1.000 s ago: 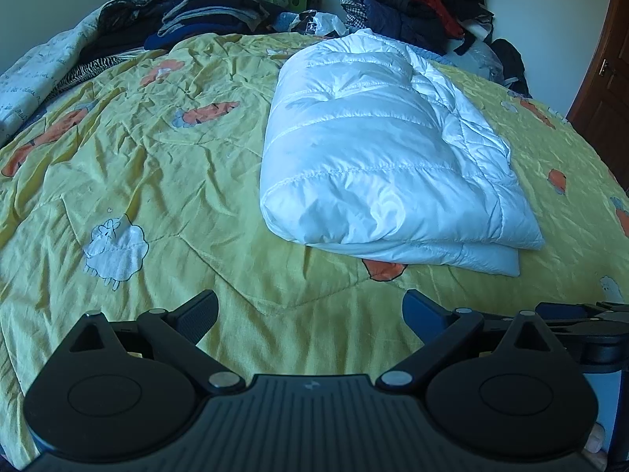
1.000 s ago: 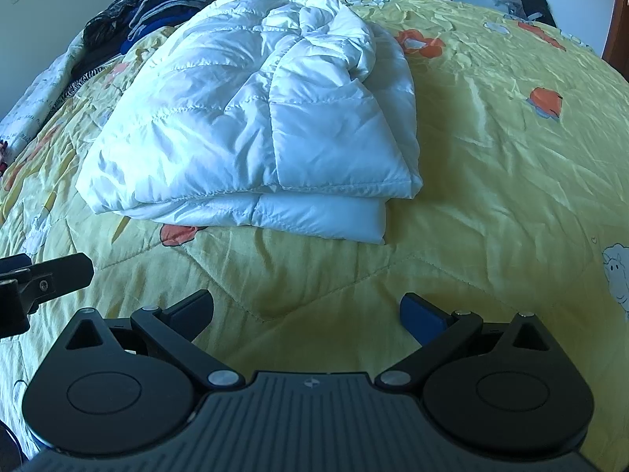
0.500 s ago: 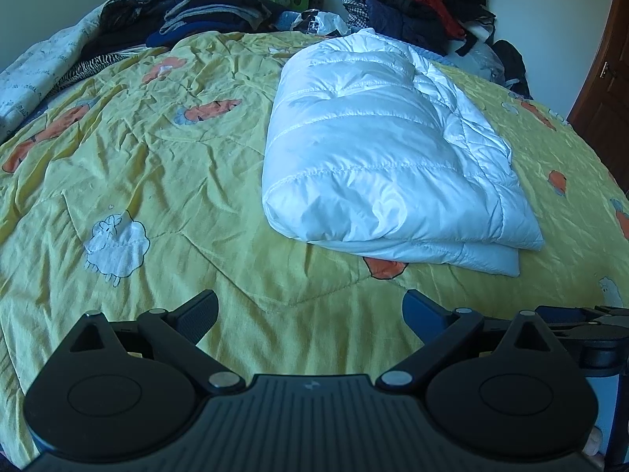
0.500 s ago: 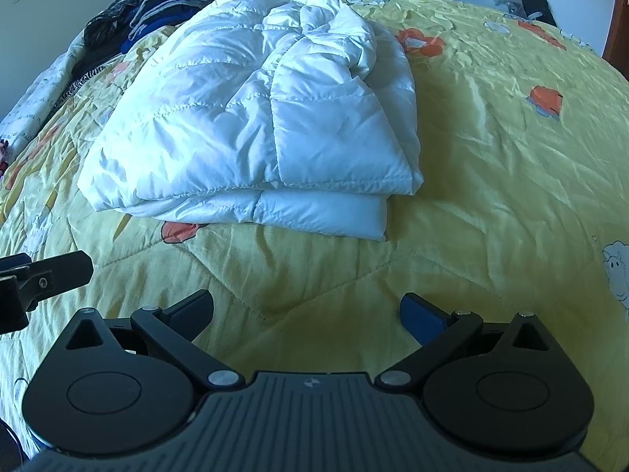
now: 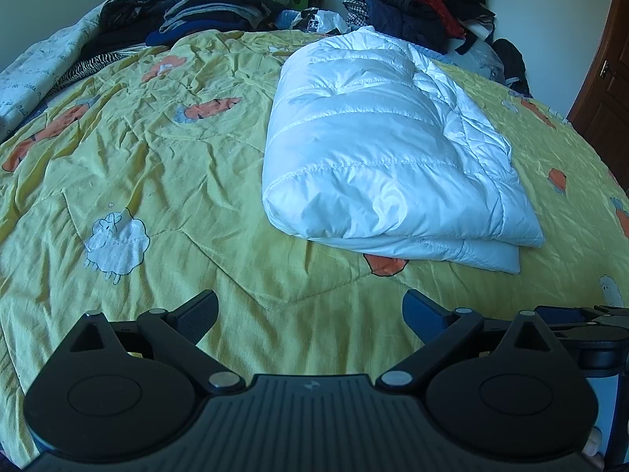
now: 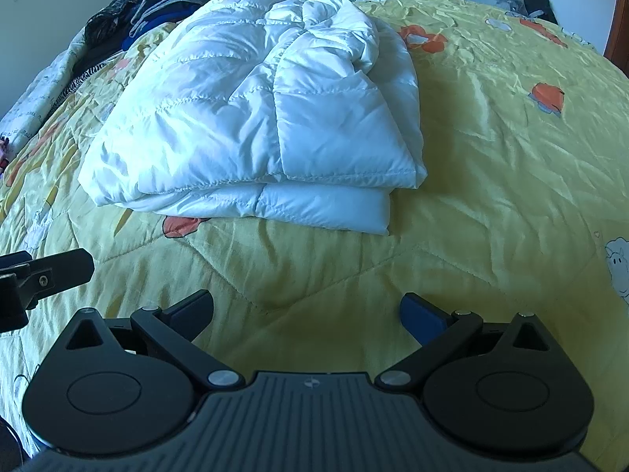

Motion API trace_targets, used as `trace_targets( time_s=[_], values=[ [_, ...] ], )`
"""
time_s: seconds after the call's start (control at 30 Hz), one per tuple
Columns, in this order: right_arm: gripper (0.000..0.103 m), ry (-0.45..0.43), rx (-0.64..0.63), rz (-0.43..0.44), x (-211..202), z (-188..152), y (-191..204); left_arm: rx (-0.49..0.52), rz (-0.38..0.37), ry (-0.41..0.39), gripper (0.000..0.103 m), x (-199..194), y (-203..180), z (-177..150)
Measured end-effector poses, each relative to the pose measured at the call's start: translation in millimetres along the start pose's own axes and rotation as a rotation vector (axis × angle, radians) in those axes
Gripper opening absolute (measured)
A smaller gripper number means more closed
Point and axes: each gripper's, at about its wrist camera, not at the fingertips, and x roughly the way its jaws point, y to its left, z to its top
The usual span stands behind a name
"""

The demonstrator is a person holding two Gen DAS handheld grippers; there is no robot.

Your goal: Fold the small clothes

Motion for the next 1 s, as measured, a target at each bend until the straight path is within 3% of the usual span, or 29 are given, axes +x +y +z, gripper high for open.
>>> trace_targets(
  time_s=[1.0],
  values=[
    [0.103,0.002,-0.001,0.001,0.4,-1.0,1.6,0.001,0.000,0.001,0.101,-0.3,0.2,-0.4]
  ],
)
